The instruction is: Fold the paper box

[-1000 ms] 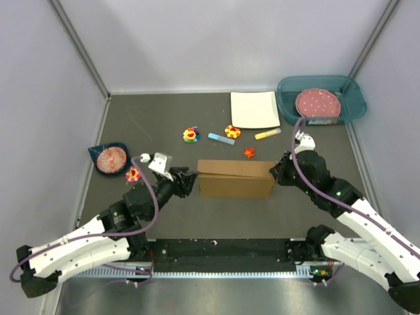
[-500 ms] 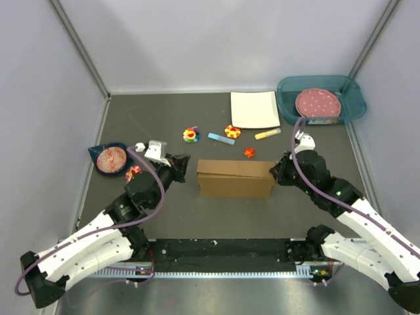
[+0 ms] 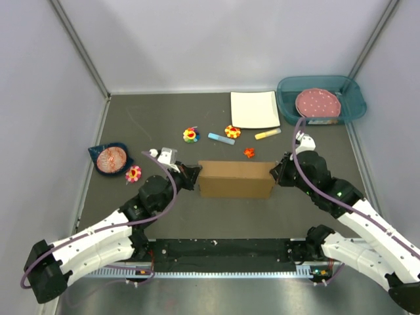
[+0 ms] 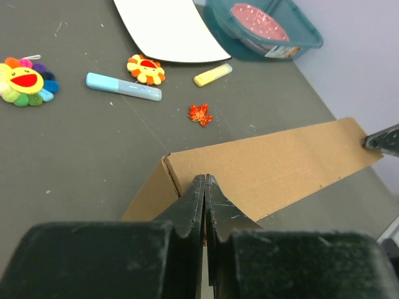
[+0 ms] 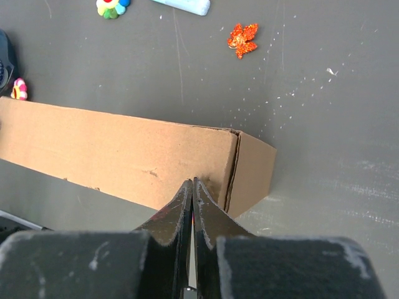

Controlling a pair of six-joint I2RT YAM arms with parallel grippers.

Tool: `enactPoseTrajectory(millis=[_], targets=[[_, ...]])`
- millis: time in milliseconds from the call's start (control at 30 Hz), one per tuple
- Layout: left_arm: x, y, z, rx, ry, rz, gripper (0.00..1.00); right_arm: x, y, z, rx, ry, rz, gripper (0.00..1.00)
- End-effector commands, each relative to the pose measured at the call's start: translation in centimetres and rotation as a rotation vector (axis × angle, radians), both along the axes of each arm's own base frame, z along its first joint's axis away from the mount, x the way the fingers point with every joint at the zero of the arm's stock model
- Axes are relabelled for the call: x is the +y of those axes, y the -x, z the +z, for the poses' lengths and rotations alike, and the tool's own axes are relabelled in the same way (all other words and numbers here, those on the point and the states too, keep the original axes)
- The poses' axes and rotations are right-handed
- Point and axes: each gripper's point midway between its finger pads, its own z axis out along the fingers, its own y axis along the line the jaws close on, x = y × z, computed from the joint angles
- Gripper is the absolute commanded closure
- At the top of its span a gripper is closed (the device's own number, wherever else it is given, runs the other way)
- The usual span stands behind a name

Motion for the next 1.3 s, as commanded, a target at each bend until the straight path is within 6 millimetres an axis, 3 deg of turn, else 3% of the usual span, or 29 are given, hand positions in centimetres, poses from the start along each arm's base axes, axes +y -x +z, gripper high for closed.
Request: enactPoseTrajectory(millis=[0, 67, 167, 267, 300, 367, 467, 533, 567, 667, 700, 767, 800, 867, 933, 1033, 1067, 1100, 1133, 1167, 1200, 1267], targets=[[1.3, 1.3, -8.3, 0.212, -0.085, 0.036, 0.96, -1.4, 2.1, -3.1, 0.122, 0.087, 0.012, 1.00], [1.3, 1.6, -8.8, 0.229, -0.070, 0.031, 0.96, -1.2, 2.1, -2.4, 0.108, 0.078, 0.020, 1.00], [1.5, 1.3, -7.2, 0.184, -0.041, 0.043, 0.96, -0.4, 1.7, 0.7, 0.042, 0.029, 0.052, 1.00], [1.6, 1.0, -6.3, 0.154, -0.053, 0.047, 0.96, 1.8, 2.1, 5.9, -0.079, -0.115, 0.162, 1.00], [1.6, 1.0, -6.3, 0.156, -0.059, 0.050, 0.96, 2.5, 1.8, 8.9, -0.184, -0.204, 0.182, 1.00], [1.6, 1.0, -6.3, 0.162, -0.070, 0.047, 0.96, 3.9, 2.7, 10.7, -0.197, -0.309, 0.262, 1.00], [1.5, 1.1, -6.6, 0.173, -0.071, 0.046, 0.96, 5.0, 2.2, 10.5, -0.160, -0.403, 0.312, 1.00], [1.5, 1.2, -6.8, 0.176, -0.073, 0.040, 0.96, 5.1, 1.7, 8.5, -0.108, -0.471, 0.301, 1.00], [1.6, 1.2, -6.9, 0.178, -0.071, 0.040, 0.96, 4.6, 1.5, 6.1, -0.050, -0.485, 0.285, 1.00], [1.8, 1.3, -7.1, 0.177, -0.073, 0.045, 0.96, 3.4, 0.7, 3.3, 0.029, -0.536, 0.227, 1.00], [1.9, 1.4, -7.2, 0.177, -0.073, 0.043, 0.96, 3.2, 0.9, 0.8, 0.087, -0.537, 0.206, 1.00], [2.0, 1.6, -7.4, 0.179, -0.077, 0.041, 0.96, 2.9, 1.0, -1.4, 0.146, -0.556, 0.181, 1.00], [2.0, 1.6, -7.6, 0.182, -0.079, 0.039, 0.96, 2.5, 1.3, -3.5, 0.196, -0.561, 0.156, 1.00], [2.1, 1.7, -7.9, 0.186, -0.090, 0.037, 0.96, 2.6, 1.6, -4.8, 0.224, -0.585, 0.148, 1.00], [2.1, 1.8, -8.2, 0.188, -0.097, 0.036, 0.96, 2.6, 1.6, -4.7, 0.211, -0.587, 0.149, 1.00], [2.2, 1.7, -7.9, 0.178, -0.090, 0.043, 0.96, 2.4, 1.4, -1.3, 0.097, -0.585, 0.179, 1.00], [2.2, 1.6, -7.5, 0.166, -0.079, 0.042, 0.96, 2.1, 0.8, 1.1, 0.022, -0.575, 0.175, 0.95], [2.2, 1.5, -7.4, 0.162, -0.071, 0.045, 0.96, 1.6, 1.1, 1.8, 0.007, -0.550, 0.158, 0.81], [2.1, 1.5, -7.3, 0.158, -0.073, 0.043, 0.96, 1.2, 0.9, 2.5, -0.033, -0.508, 0.157, 0.75], [2.0, 1.5, -7.3, 0.158, -0.074, 0.036, 0.96, 0.5, 0.5, 4.5, -0.087, -0.476, 0.127, 0.70], [1.9, 1.6, -7.5, 0.164, -0.080, 0.029, 0.96, -0.1, 0.6, 4.4, -0.081, -0.443, 0.107, 0.60], [1.7, 1.7, -7.9, 0.181, -0.092, 0.020, 0.96, -1.6, -0.3, 5.4, -0.142, -0.364, 0.038, 0.52]])
